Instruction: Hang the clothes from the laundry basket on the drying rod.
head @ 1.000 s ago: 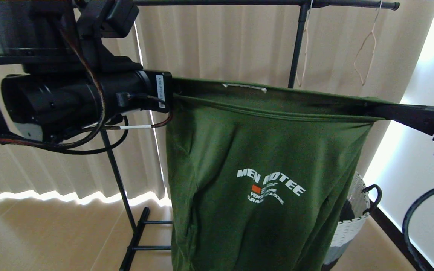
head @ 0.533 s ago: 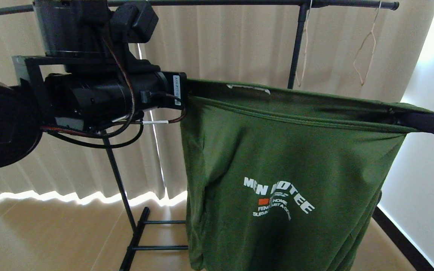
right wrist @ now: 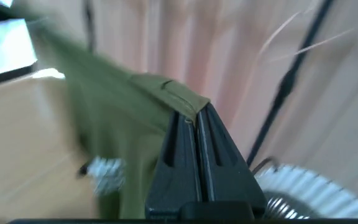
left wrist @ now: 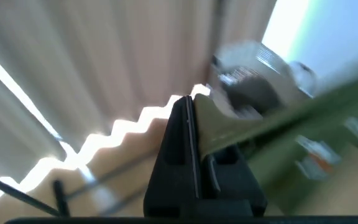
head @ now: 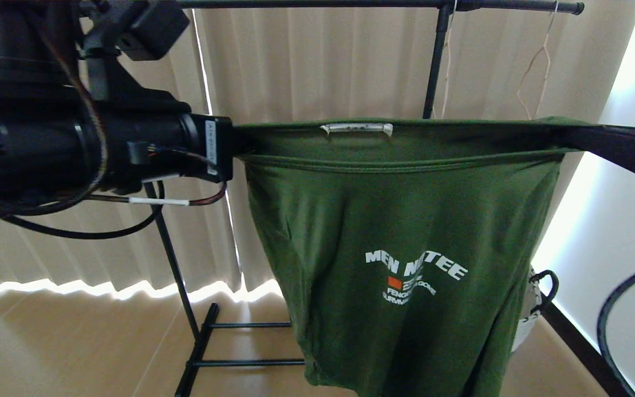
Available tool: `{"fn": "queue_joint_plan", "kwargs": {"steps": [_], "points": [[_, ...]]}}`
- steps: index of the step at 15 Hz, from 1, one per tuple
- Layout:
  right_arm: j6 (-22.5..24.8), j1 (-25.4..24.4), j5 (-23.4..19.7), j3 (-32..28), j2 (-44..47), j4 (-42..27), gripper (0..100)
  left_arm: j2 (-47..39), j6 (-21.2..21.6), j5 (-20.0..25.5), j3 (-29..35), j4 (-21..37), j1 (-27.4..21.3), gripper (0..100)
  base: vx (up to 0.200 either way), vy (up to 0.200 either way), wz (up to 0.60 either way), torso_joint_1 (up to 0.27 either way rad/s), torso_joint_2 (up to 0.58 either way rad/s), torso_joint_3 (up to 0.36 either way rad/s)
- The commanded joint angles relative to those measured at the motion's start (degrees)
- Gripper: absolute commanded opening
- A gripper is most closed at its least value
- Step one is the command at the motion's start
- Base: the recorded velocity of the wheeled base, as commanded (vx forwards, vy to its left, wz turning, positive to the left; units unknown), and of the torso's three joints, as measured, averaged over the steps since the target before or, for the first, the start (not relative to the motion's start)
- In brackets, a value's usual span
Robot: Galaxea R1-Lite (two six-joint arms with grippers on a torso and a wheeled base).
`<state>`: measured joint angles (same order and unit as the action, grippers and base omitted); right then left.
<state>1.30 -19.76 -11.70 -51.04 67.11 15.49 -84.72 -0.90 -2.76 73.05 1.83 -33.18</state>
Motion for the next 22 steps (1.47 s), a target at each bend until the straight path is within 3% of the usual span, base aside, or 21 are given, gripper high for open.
{"fn": "queue_joint_plan", "kwargs": {"steps": [1, 5, 11, 13, 15, 17, 20, 22], "points": [[0.01, 0.43, 0.80, -0.02, 7.42, 5.34, 0, 11.69, 0.02, 7.76, -3.44, 6.52, -0.13, 0, 0.000, 0.000, 0.00, 0.000, 0.00, 0.000], [-0.16, 0.43, 0.80, -0.37, 16.83, 20.72, 0, 20.30, 0.37, 22.79, -9.94, 6.61, -2.15, 0, 0.000, 0.000, 0.00, 0.000, 0.00, 0.000], [-0.16, 0.43, 0.98, -0.29, 17.18, 22.30, 0, 19.95, 0.46, 23.67, -9.94, 4.68, -3.91, 0, 0.000, 0.000, 0.00, 0.000, 0.00, 0.000], [-0.07, 0.51, 1.24, -0.29, 15.07, 21.60, 0, 17.66, 0.90, 21.92, -9.50, 4.32, -3.29, 0, 0.000, 0.000, 0.00, 0.000, 0.00, 0.000], [-0.07, 0.60, 1.33, -0.29, 10.50, 17.82, 0, 12.74, 4.59, 12.07, -7.39, 3.53, -3.20, 0, 0.000, 0.000, 0.00, 0.000, 0.00, 0.000], [0.01, 0.51, 1.33, -0.02, 6.19, 14.21, 0, 8.35, 6.18, 5.39, -6.78, -2.97, -3.29, 0, 0.000, 0.000, 0.00, 0.000, 0.00, 0.000], [0.01, 0.43, 1.07, 3.23, 1.71, 10.87, 0, 4.92, 6.00, 3.11, -8.09, -10.18, -3.47, 0, 0.000, 0.000, 0.00, 0.000, 0.00, 0.000], [0.01, 0.43, 0.98, 3.84, 1.88, 10.96, 0, 5.10, 5.91, 3.11, -8.36, -10.35, -3.56, 0, 0.000, 0.000, 0.00, 0.000, 0.00, 0.000]]}}
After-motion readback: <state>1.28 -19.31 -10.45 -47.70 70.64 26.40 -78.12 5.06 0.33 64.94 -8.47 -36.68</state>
